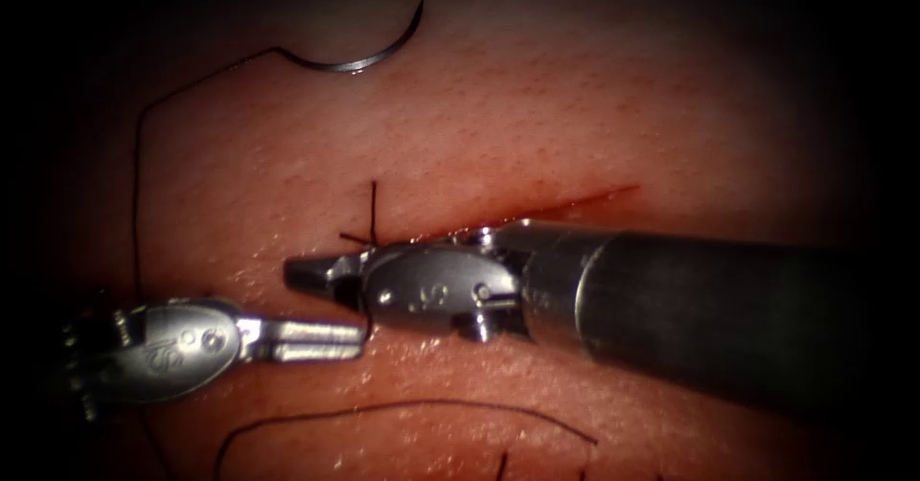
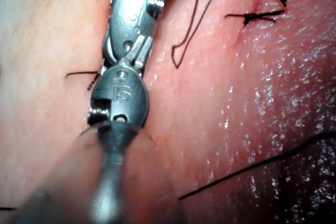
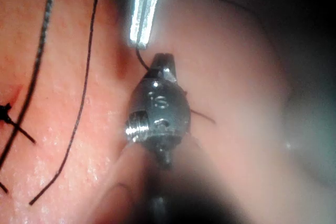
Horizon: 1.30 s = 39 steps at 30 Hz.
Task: Wound Closure
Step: Set suture off-cut out of the way
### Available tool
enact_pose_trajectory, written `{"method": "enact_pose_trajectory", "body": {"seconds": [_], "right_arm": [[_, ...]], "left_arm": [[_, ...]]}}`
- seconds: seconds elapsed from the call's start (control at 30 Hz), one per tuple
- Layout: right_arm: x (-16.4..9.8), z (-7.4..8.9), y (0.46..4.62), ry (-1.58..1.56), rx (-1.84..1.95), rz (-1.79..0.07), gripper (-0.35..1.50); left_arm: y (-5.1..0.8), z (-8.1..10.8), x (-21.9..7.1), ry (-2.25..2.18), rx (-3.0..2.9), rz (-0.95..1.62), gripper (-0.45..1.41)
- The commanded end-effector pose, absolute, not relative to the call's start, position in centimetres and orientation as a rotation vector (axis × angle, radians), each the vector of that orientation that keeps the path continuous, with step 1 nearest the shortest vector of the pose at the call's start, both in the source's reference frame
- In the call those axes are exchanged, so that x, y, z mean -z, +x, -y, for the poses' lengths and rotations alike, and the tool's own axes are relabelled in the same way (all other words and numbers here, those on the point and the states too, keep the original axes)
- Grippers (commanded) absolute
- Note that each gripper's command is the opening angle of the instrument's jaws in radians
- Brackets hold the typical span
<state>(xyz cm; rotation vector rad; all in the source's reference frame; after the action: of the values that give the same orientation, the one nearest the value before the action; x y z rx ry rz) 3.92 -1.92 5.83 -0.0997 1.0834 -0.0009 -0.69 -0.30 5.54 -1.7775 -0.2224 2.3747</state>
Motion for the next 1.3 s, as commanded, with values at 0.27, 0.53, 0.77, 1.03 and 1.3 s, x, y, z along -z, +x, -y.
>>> {"method": "enact_pose_trajectory", "body": {"seconds": [0.27, 0.53, 0.77, 1.03, 1.3], "right_arm": [[-5.7, 1.8, 3.73, -0.184, -0.045, -1.104, 1.21], [-5.3, 1.7, 2.85, -0.246, -0.132, -1.112, 1.36], [-5.1, 1.6, 2.36, -0.280, -0.165, -1.114, 1.36], [-5.0, 1.6, 1.99, -0.303, -0.195, -1.078, 1.35], [-5.1, 1.6, 2.00, -0.307, -0.199, -1.077, 1.36]], "left_arm": [[-0.51, 0.4, -5.5, -1.808, -2.359, 0.220, -0.45], [0.00, 0.3, -5.3, -1.751, -2.357, 0.130, -0.45], [0.13, 0.3, -5.4, -1.705, -2.367, 0.108, -0.45], [0.06, 0.4, -5.6, -1.629, -2.361, 0.115, -0.45], [-0.01, 0.4, -5.9, -1.552, -2.383, 0.089, -0.45]]}}
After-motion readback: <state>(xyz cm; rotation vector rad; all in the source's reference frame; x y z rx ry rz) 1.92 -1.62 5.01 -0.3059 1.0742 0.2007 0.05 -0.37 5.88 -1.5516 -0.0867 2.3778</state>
